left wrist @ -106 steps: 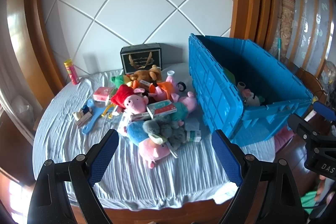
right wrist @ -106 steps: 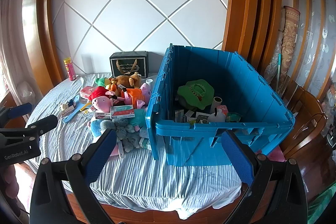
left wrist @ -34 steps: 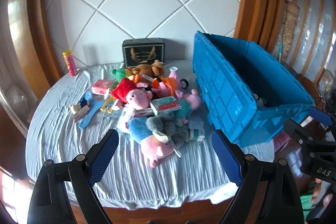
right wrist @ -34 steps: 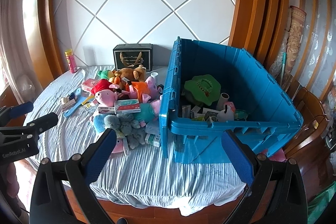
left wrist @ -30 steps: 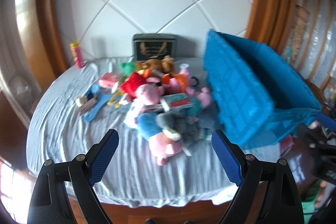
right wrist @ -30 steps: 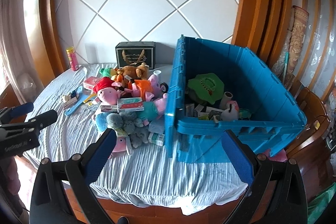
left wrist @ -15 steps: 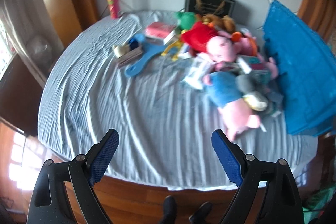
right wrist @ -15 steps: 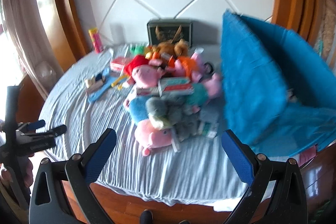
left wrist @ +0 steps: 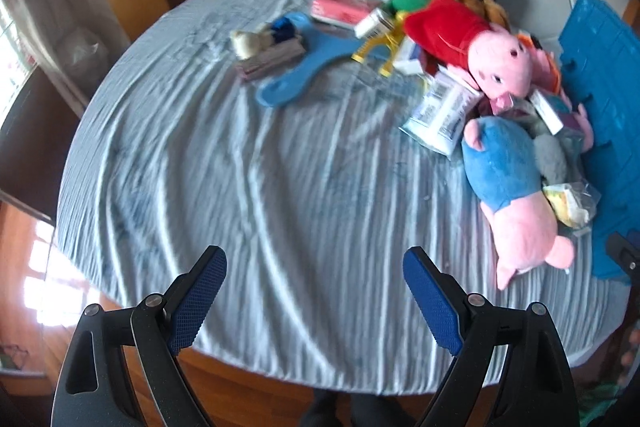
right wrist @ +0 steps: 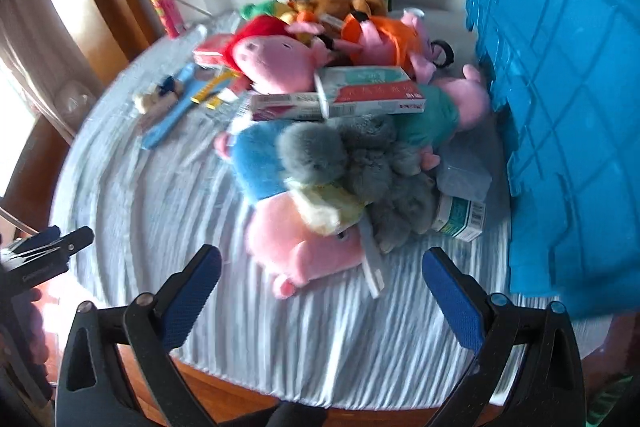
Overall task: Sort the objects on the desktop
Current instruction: 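Move both tools toward the pile of toys on the table, then grasp the blue-and-pink plush pig with the left tool while the right tool reaches toward the Tylenol box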
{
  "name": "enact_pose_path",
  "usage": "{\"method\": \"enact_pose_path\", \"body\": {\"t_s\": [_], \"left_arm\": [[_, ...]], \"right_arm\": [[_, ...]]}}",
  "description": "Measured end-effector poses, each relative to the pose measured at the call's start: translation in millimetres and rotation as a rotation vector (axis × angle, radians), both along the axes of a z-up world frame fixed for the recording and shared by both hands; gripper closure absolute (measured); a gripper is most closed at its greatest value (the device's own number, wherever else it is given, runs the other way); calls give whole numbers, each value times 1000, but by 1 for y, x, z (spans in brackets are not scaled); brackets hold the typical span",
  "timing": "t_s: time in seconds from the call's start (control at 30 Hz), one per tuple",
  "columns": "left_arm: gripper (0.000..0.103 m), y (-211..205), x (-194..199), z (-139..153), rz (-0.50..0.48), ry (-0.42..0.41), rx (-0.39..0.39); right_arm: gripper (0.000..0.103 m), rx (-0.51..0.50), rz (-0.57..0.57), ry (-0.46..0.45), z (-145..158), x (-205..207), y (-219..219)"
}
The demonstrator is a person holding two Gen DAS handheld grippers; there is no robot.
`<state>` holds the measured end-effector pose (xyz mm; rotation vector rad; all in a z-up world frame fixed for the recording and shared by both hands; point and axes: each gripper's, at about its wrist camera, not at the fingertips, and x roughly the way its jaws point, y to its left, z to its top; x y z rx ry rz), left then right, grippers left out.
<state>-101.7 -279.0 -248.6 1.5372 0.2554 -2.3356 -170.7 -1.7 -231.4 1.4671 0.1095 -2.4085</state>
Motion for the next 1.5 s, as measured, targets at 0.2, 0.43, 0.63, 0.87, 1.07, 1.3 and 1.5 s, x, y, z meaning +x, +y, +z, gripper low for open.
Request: {"method": "enact_pose_path", "body": {"t_s": [0.2,0.43,0.63,0.87,1.07,1.3,1.5], "left_arm": [[12,20,-50,-13,-40,11,6],[12,40,-100,-38,-150,-17,31],[12,12,-119,-42,-215,-29,7],[12,-47,-123,-18,-203,25,-31],[12,-11,-131,-13,-350,57,65],[12,60,-150,-51,-387,-26,79],[11,34,-156,-44,-301,5,-43]], "right_arm": [[0,40,-9,-89,-45,-37,18],[0,242,-75,-78,-86,-61,20],[0,110,-66,-164,-103,-64,-15],[0,-254,85,-217,-88,-61,-116],[0,-52,-63,-42,-29,-56,-69],[0,29,-188,66,6,-137,-12],[0,65,-152,-75,-68,-205,-25]]}}
